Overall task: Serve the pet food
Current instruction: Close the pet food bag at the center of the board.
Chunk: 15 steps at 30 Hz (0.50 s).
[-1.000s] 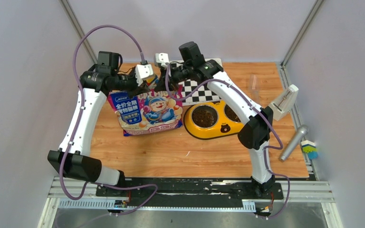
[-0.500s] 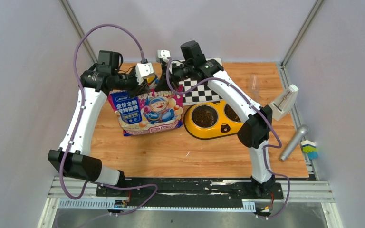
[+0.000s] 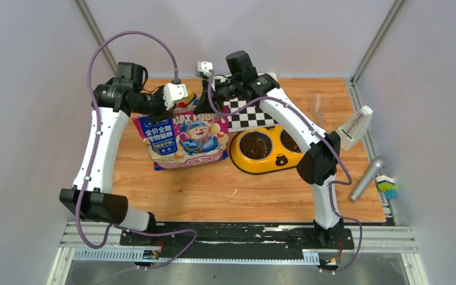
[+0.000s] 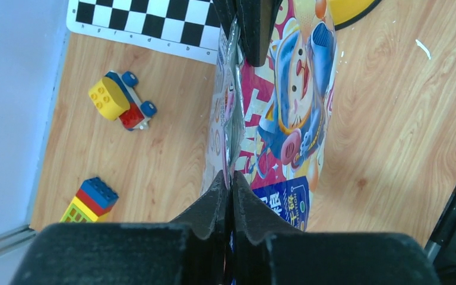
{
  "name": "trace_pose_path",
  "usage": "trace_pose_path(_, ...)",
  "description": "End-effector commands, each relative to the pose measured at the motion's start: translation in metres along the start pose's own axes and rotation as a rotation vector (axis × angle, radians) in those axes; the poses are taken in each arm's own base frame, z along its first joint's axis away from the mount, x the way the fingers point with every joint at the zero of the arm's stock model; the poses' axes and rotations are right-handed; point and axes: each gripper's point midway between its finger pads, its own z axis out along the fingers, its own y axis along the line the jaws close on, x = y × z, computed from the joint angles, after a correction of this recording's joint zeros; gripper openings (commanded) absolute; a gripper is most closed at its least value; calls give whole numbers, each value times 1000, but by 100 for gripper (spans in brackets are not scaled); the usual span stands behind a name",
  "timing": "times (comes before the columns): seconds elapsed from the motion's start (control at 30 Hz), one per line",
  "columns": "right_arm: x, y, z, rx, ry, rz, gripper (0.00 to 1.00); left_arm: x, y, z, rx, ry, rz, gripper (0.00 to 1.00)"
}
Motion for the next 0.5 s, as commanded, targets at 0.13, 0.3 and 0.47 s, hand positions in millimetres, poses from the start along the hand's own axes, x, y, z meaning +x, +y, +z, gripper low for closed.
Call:
trace_pose_path(0.13,-52,6,-25,-18,-112,-116,0,15,10,-22,-39,87,32,0)
trace_pose_path(0.3,-52,5,-26,-15,-112,-121,0,23,11,-25,-42,117,27,0)
trace_pose_path(0.47,-54,4,-29,-12,-116,-125,0,31,16,-31,-66,142,23,20)
